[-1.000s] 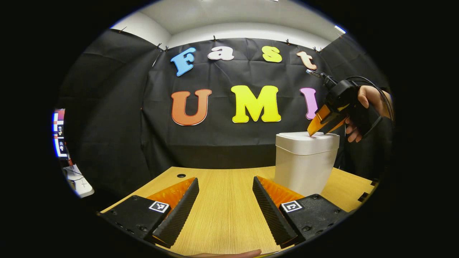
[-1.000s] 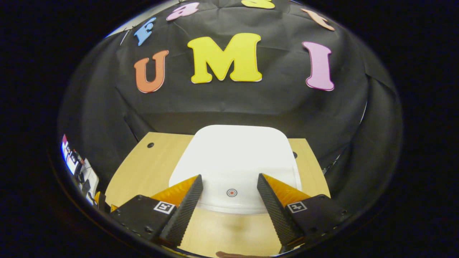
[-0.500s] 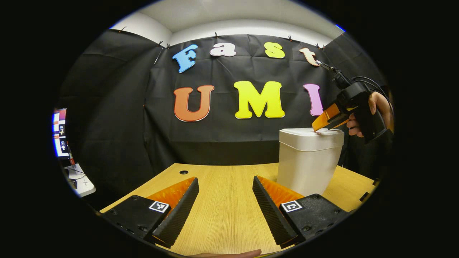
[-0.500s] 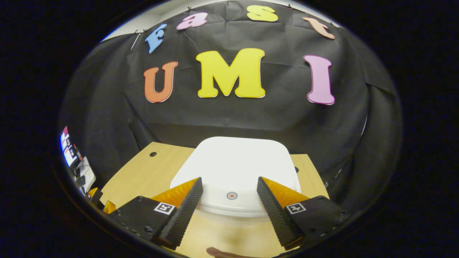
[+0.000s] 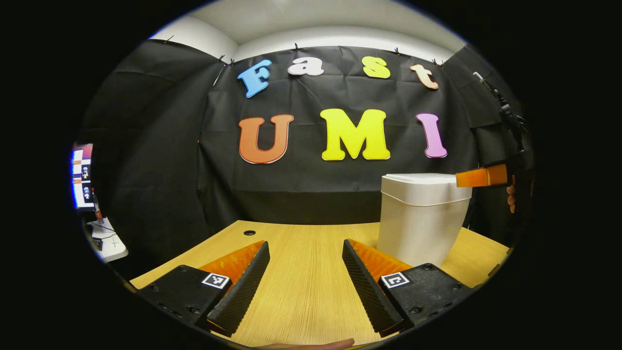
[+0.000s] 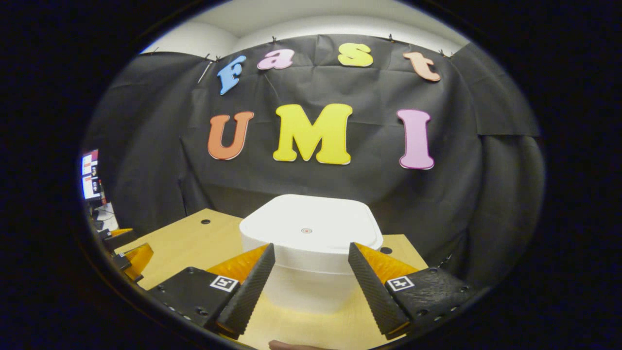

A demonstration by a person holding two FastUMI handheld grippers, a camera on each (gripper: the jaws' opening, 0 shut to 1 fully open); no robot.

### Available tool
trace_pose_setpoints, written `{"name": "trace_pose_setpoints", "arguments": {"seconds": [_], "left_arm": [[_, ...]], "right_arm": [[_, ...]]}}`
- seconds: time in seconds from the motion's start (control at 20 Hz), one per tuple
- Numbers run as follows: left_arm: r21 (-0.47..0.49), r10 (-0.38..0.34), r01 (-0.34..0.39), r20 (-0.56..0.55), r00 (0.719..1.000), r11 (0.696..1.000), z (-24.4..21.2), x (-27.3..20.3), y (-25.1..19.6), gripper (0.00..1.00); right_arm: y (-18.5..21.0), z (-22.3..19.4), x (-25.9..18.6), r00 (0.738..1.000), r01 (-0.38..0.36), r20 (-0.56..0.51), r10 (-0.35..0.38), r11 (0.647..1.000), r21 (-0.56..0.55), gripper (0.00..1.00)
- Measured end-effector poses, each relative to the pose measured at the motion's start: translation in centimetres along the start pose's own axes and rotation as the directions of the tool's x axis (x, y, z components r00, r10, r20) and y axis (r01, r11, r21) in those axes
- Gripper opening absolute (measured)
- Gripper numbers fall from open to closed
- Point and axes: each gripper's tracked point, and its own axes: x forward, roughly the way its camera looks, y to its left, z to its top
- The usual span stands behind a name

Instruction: Press the lid of the desktop garbage bin to open it, pick up the crumpled paper on the desktop and throw it into the bin, then pick up the pop can on the desktop and drop it into the bin, and finally close the garbage bin lid.

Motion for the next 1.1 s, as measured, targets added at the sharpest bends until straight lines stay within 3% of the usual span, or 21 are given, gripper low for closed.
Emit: {"name": "trace_pose_setpoints", "arguments": {"seconds": [0.15,0.45,0.6,0.7,0.9,1.1], "left_arm": [[0.006,-0.007,0.007,-0.007,1.0,1.0,-0.1,-0.2,-1.0,0.97],[0.021,-0.014,0.013,0.013,1.0,1.0,0.6,-1.2,-2.0,0.97],[0.022,-0.022,0.022,0.02,1.0,1.0,0.8,-1.6,-2.9,0.97],[0.023,-0.027,0.026,0.013,1.0,0.999,0.8,-1.9,-3.4,0.97],[0.02,-0.012,0.012,0.019,1.0,1.0,1.1,-2.1,-3.5,0.97],[0.004,-0.01,0.01,0.011,1.0,1.0,0.7,-1.9,-3.6,0.97]], "right_arm": [[1.0,-3.3,-3.3,1.0,-0.001,0.017,0.001,1.0,0.014,0.96],[-2.0,-9.0,-7.2,0.995,0.101,0.034,-0.098,0.991,-0.092,0.96],[-4.6,-9.8,-9.1,0.986,0.152,0.087,-0.144,0.984,-0.096,0.96],[-5.1,-10.8,-9.9,0.99,0.131,0.066,-0.127,0.989,-0.066,0.99],[-8.9,-11.0,-11.0,0.97,0.23,0.1,-0.221,0.97,-0.078,0.96],[-9.5,-10.7,-11.3,0.97,0.218,0.116,-0.213,0.976,-0.029,0.96]]}}
